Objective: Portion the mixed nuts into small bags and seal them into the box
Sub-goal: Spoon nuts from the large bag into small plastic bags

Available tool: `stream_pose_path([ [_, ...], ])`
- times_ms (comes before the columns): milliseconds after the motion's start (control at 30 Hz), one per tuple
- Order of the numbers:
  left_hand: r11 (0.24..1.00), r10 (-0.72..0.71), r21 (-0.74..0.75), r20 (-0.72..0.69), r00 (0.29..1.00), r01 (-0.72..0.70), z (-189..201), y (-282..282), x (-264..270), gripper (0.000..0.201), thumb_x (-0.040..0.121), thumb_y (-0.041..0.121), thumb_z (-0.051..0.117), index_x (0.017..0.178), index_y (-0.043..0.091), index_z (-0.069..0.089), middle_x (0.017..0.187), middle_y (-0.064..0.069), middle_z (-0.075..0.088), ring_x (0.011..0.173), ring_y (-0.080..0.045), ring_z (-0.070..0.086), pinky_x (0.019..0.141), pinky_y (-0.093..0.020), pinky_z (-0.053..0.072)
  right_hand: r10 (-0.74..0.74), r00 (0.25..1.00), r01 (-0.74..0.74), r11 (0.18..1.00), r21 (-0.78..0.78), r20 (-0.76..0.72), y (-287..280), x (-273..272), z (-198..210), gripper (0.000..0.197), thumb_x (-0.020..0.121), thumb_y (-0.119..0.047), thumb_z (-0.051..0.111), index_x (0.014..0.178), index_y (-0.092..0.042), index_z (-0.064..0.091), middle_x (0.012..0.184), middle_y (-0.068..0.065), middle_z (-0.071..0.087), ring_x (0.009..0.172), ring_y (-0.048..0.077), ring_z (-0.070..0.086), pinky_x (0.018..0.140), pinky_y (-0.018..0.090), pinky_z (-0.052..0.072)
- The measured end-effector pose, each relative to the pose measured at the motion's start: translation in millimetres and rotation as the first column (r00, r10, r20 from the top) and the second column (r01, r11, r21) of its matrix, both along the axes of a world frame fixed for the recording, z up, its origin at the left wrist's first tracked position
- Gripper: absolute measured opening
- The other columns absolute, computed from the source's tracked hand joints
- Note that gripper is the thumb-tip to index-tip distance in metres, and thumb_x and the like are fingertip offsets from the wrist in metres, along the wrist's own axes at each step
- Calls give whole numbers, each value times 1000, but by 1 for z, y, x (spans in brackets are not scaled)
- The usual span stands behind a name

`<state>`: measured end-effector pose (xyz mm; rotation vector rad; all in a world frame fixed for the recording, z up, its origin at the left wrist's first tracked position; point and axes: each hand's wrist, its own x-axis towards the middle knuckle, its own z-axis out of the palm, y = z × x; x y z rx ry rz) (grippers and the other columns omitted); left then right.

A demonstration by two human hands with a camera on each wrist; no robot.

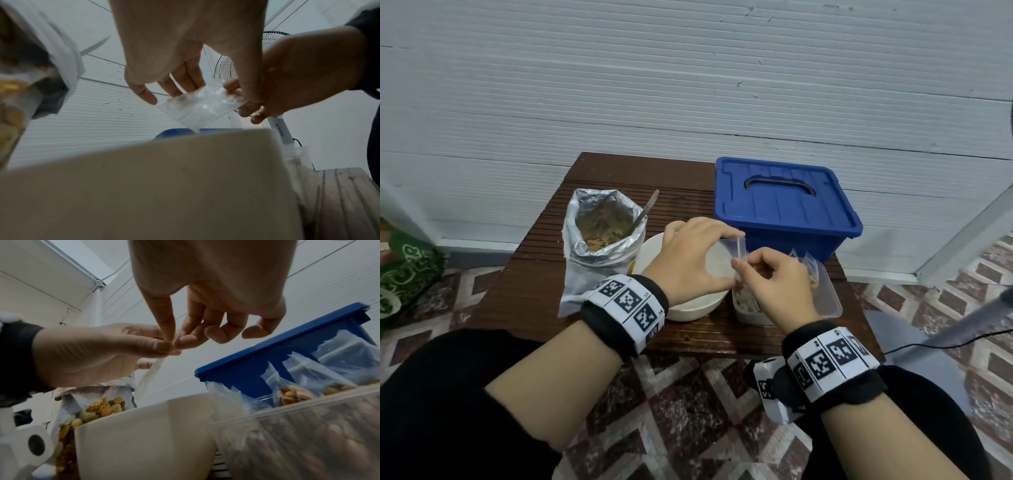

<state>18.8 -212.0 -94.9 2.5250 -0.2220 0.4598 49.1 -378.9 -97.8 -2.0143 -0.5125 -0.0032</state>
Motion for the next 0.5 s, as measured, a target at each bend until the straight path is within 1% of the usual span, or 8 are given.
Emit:
stream_pose_path([
  [67, 1000, -3, 9, 46, 999, 3, -2, 1, 0, 60, 71, 53, 75, 124, 35, 56, 120, 20, 56, 120, 0, 41, 95, -20, 13, 2, 1000, -2, 1000, 10, 1, 1, -1, 1, 17, 87, -24, 66, 72, -17, 65, 68, 1, 65, 67, 8, 58, 64, 14, 43],
  [167, 997, -20, 71, 71, 997, 15, -5, 1, -1, 72, 68, 59, 74, 131, 31, 53, 121, 16, 57, 120, -3, 42, 97, -25, 14, -9, 999, 10, 998, 60, -32, 2, 0, 2, 18, 88, -20, 66, 70, -18, 63, 66, 2, 62, 61, 1, 57, 59, 11, 42],
  [200, 997, -22, 76, 72, 997, 16, -5, 1, -2, 74, 67, 60, 73, 132, 31, 52, 121, 16, 57, 119, -3, 42, 97, -26, 15, -12, 999, 14, 998, 62, -32, 2, 0, 2, 18, 87, -21, 66, 70, -18, 63, 66, 3, 62, 61, 2, 57, 59, 12, 43],
  [267, 999, -20, 49, 63, 998, 16, -3, -1, -2, 74, 69, 58, 72, 133, 30, 50, 117, 19, 57, 118, -1, 43, 98, -26, 16, -17, 1000, 18, 999, 44, -21, 2, 0, 0, 16, 87, -24, 67, 72, -19, 65, 68, 5, 64, 68, 13, 61, 65, 23, 48],
  [300, 999, -16, 31, 49, 999, 14, -2, -1, -2, 72, 70, 57, 73, 132, 30, 49, 116, 20, 57, 117, 0, 43, 99, -27, 17, -13, 1000, 14, 999, 41, -25, 1, 0, 0, 15, 87, -25, 67, 73, -19, 65, 69, 5, 65, 70, 16, 61, 67, 26, 49],
  [367, 1000, -5, 21, 24, 1000, 5, -1, -3, -2, 68, 70, 56, 74, 128, 30, 51, 117, 19, 57, 117, 0, 44, 100, -27, 17, -1, 999, 3, 998, 56, -43, 1, -1, 0, 16, 88, -28, 65, 76, -19, 66, 69, 2, 64, 70, 15, 61, 67, 25, 47],
  [433, 1000, -3, 25, 20, 1000, 2, -2, -2, -2, 64, 69, 58, 74, 123, 30, 54, 116, 19, 59, 115, -1, 45, 100, -29, 19, 3, 997, 4, 996, 94, -77, 0, -1, 1, 26, 93, -33, 58, 77, -15, 68, 66, -3, 64, 69, 10, 60, 68, 23, 46],
  [500, 1000, -5, 11, 24, 1000, 5, -2, 0, -3, 64, 66, 63, 72, 119, 30, 57, 113, 19, 60, 114, -3, 48, 99, -33, 22, -13, 994, 28, 990, 136, -113, 0, -2, 3, 35, 97, -36, 49, 77, -16, 69, 69, 0, 67, 68, 6, 60, 69, 19, 46],
])
